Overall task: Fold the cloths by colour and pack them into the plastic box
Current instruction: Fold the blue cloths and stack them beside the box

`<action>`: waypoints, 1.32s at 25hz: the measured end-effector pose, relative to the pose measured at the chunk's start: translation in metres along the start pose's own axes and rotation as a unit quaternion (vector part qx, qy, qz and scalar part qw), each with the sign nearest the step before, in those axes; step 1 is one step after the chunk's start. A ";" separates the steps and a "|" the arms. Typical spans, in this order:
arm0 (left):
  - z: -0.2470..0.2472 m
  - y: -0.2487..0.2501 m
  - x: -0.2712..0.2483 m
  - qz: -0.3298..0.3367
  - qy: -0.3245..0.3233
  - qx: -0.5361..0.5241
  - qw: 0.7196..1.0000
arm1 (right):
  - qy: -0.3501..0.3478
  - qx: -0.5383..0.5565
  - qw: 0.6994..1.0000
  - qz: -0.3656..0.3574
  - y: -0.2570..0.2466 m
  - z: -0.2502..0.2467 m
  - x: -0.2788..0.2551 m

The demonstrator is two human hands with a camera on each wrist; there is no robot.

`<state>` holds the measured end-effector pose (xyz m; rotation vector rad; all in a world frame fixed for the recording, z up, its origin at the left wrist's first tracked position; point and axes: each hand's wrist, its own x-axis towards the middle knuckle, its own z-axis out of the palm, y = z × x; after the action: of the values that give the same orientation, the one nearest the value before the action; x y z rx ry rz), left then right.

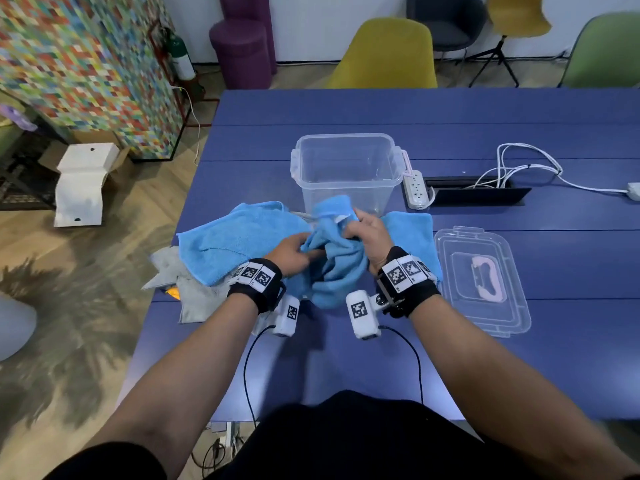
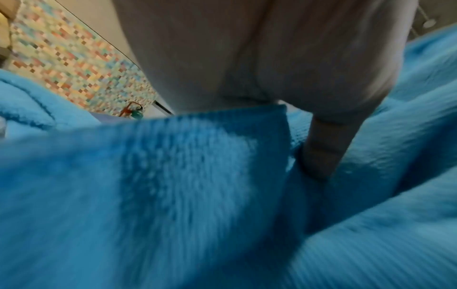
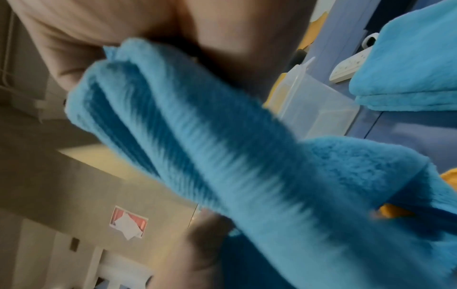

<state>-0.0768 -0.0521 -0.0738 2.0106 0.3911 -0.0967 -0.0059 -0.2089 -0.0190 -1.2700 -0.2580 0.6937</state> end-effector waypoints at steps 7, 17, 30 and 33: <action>-0.028 -0.040 0.004 -0.069 0.118 0.081 0.987 | 0.262 0.001 0.963 -0.065 -0.015 -0.070 0.020; -0.027 -0.014 -0.041 -0.119 0.018 -0.383 0.916 | 0.075 0.014 0.995 0.060 -0.010 -0.110 -0.016; 0.068 -0.114 -0.097 0.024 0.158 0.231 0.960 | 0.062 -0.531 0.767 0.356 0.141 -0.157 -0.074; 0.090 -0.148 -0.131 0.004 0.128 0.260 0.957 | 0.025 -0.534 0.757 0.377 0.156 -0.163 -0.084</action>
<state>-0.2377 -0.1012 -0.2105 2.5567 0.5657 0.0767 -0.0344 -0.3672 -0.1974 -2.5667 -0.0623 1.2793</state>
